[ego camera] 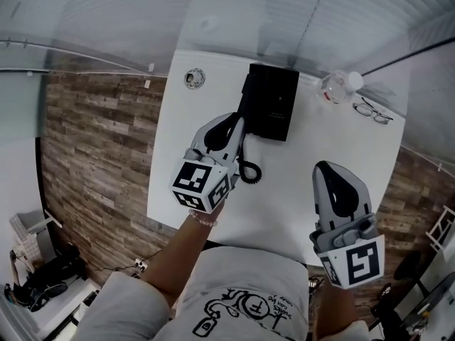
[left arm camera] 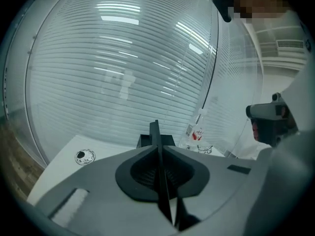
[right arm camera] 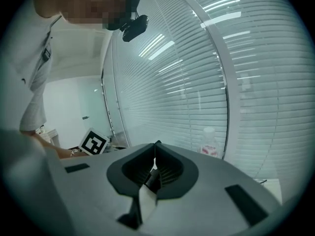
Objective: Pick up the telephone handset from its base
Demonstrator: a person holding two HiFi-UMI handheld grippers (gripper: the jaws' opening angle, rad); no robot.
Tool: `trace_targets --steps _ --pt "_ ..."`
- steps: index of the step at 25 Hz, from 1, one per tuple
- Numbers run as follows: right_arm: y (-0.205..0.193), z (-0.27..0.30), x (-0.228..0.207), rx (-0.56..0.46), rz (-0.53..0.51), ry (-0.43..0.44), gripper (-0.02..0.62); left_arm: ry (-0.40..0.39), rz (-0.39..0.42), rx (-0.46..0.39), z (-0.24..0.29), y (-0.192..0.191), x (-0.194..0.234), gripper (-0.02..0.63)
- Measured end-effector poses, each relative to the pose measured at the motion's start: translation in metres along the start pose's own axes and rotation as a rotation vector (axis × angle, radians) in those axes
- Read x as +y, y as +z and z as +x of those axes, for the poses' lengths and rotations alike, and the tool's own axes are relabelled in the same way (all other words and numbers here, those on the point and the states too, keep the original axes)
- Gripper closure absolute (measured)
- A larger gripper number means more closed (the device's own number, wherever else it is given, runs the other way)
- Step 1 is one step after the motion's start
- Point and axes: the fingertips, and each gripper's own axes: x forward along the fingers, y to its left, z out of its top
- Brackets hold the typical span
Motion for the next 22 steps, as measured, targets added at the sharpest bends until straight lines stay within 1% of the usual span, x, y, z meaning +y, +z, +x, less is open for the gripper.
trace_targets --steps 2,8,14,18,22 --pt "0.009 -0.007 0.005 -0.010 -0.001 0.000 0.588 -0.005 0.001 -0.021 -0.014 0.012 -0.009 0.582" --pt "0.036 -0.030 0.019 -0.062 -0.053 0.004 0.588 -0.024 0.008 -0.094 -0.058 0.048 -0.036 0.583" --pt "0.058 -0.059 0.039 -0.088 -0.074 -0.002 0.588 -0.043 0.009 -0.159 -0.105 0.078 -0.061 0.583" --pt "0.079 -0.074 0.048 -0.126 -0.101 -0.007 0.588 -0.067 0.016 -0.221 -0.132 0.102 -0.077 0.583" --pt "0.097 -0.093 0.063 -0.145 -0.104 -0.011 0.588 -0.088 0.008 -0.251 -0.166 0.121 -0.096 0.583"
